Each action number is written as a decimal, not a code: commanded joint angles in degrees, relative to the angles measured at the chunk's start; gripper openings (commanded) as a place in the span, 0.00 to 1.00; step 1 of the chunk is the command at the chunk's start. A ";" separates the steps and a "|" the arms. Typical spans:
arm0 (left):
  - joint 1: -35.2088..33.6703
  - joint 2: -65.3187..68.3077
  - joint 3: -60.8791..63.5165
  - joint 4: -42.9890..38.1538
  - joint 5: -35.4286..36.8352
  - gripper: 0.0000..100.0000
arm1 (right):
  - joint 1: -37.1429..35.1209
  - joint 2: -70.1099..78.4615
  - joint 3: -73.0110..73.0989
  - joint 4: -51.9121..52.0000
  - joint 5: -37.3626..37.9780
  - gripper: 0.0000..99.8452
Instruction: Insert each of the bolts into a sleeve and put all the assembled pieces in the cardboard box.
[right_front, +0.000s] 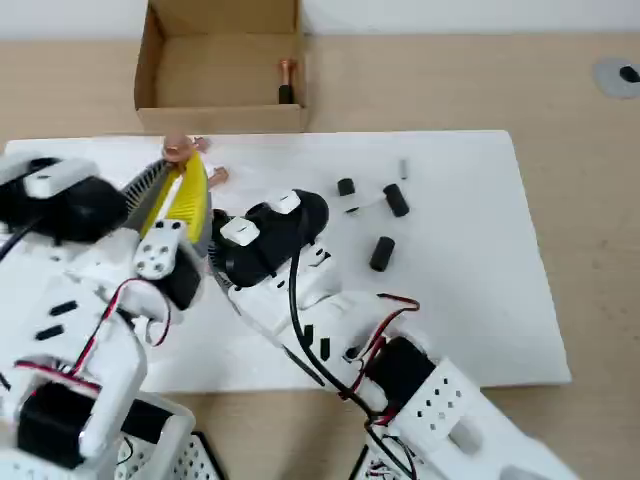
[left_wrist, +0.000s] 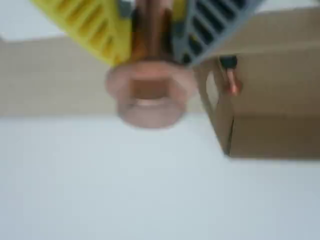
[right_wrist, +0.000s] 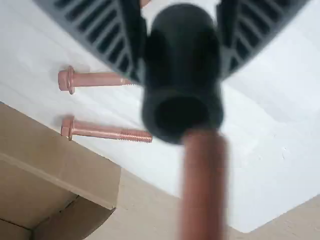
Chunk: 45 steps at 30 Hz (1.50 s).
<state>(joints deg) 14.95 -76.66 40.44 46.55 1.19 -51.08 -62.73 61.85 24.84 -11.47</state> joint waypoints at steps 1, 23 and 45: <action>-0.62 -0.57 1.76 -2.37 -0.09 0.01 | 0.57 0.13 -4.26 -1.23 -0.26 0.01; 2.81 -0.75 4.75 2.55 3.34 0.01 | 0.84 0.13 -4.18 -1.23 -0.44 0.01; 2.29 -0.66 1.05 12.04 -0.70 0.09 | 0.84 0.13 -4.09 -1.23 -0.35 0.01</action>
<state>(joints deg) 16.79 -77.01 44.57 57.80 0.66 -51.08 -62.29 61.76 24.84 -11.56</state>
